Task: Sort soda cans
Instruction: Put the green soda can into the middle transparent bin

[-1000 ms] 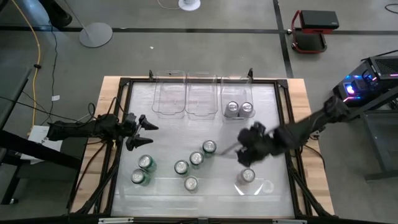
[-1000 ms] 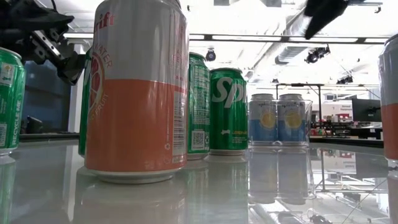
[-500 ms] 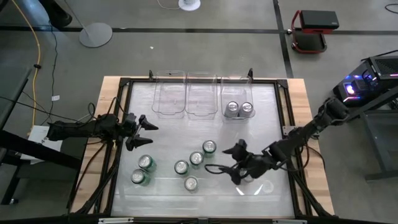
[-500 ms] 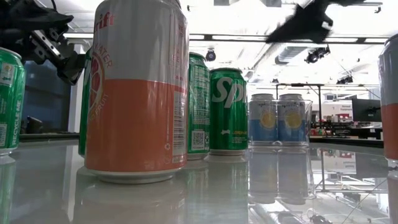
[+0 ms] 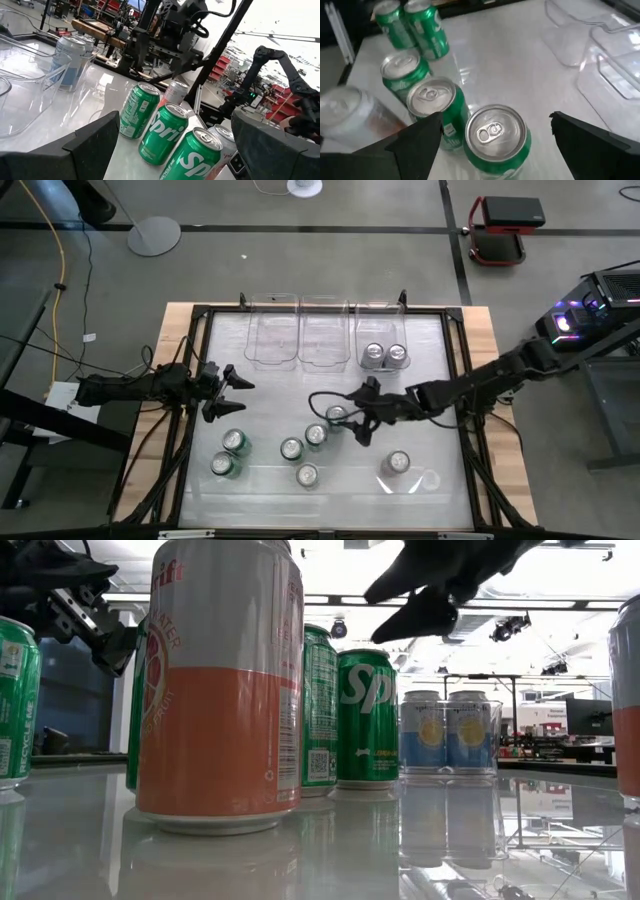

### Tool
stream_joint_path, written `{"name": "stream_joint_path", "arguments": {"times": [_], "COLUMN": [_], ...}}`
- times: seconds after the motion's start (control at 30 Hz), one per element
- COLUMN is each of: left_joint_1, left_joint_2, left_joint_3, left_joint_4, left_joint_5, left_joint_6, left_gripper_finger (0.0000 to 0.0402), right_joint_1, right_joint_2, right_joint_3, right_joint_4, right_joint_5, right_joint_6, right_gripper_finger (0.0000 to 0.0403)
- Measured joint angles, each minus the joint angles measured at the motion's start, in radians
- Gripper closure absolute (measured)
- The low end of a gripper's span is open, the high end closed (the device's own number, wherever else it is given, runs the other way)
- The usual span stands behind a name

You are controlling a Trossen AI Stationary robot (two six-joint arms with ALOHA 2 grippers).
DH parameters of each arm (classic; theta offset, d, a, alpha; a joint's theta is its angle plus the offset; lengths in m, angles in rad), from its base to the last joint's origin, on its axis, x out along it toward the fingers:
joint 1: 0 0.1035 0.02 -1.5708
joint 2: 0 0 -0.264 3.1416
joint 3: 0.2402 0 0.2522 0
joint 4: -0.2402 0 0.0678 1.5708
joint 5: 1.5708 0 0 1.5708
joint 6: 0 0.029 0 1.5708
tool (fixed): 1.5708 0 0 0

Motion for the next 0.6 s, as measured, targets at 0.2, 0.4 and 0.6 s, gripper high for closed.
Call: {"name": "stream_joint_path", "arguments": {"times": [0.2, 0.4, 0.6], "left_joint_1": [0.0, 0.0, 0.0], "left_joint_2": [0.0, 0.0, 0.0], "left_joint_3": [0.0, 0.0, 0.0], "left_joint_4": [0.0, -0.001, -0.005], "left_joint_5": [-0.003, -0.006, -0.04], "left_joint_6": [0.0, 0.0, 0.0], "left_gripper_finger": [0.0041, 0.0041, 0.0041], "right_joint_1": [-0.005, -0.035, -0.051], "right_joint_2": [0.089, 0.115, 0.166], "right_joint_3": [0.001, 0.001, 0.001], "right_joint_4": [0.056, 0.054, 0.063], "right_joint_5": [-0.067, -0.042, -0.118], "right_joint_6": [-0.188, -0.182, -0.158], "right_gripper_finger": [0.0043, 0.0043, 0.0043]}}
